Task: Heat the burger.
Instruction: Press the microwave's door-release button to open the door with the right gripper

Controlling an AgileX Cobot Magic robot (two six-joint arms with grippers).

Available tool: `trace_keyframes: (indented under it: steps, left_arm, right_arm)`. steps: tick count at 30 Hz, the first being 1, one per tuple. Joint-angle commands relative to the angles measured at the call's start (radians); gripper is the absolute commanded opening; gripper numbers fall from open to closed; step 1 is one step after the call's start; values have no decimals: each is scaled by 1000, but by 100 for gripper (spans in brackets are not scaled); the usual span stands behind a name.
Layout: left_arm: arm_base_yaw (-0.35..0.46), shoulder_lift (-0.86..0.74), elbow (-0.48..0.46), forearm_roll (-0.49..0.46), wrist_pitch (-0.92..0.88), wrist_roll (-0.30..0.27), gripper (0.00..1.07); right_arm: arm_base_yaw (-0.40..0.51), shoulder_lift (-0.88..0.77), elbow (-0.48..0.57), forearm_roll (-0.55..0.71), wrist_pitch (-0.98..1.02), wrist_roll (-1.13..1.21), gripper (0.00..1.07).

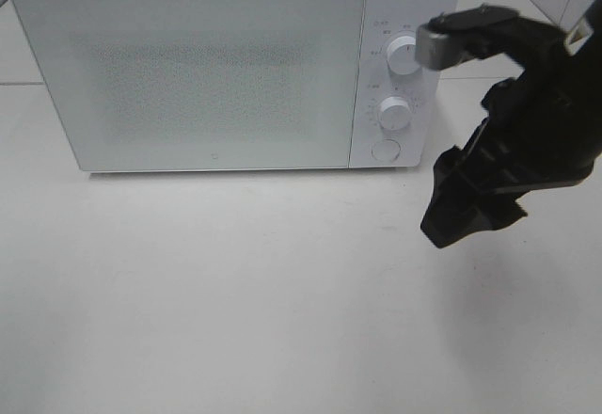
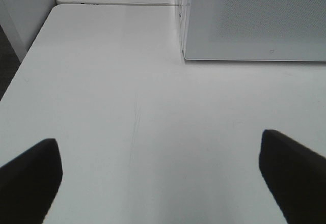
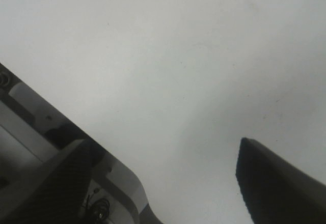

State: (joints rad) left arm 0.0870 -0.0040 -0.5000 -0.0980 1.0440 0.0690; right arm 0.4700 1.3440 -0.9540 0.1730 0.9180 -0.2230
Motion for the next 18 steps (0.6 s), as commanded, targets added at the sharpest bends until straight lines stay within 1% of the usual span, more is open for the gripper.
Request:
trace_keyframes:
  steps: [1,3,4,5,6,8,11,13,14,16,17,18]
  left_arm:
    - [-6,-23,3,-10,-7,-5,101]
    - [-6,-23,3,-10,-7,-5,101]
    - [-6,-23,3,-10,-7,-5,101]
    - [-6,-23,3,-10,-7,-5,101]
    - [-6,-23,3,-10,-7,-5,101]
    - [-6,-23,3,-10,-7,-5,101]
    - [-6,-23,3,-10,-7,-5,101]
    - [-6,-23,3,-10,-7,-5,101]
    - [-6,-23,3,-10,-7,-5,101]
    - [-6,-23,3,-10,-7,-5,101]
    - [-6,-23,3,-10,-7,-5,101]
    - [-6,-23,3,-10,-7,-5,101]
  right_arm:
    - [-5,-150,51,-6,-33,12,76]
    - [-5,-178,68,-6,-40,12,76]
    - [-5,-241,107,-6,-57,15,76]
    - [-5,-271,123,-7,-64,15,76]
    - [-5,-271,123,-7,-64,15,76]
    - [-5,-369,187,-7,-80,29,76]
    - [-5,-394,201,-7,-80,37,76]
    - [-26,-460,236,1,-67,58,76]
    - [-26,-460,236,1,-67,58,76]
    - [-104,-538,267,9,-50,68,76]
    - [-104,-538,267,9,-50,68,76]
    - [-163,-592,286,9,-40,68,76]
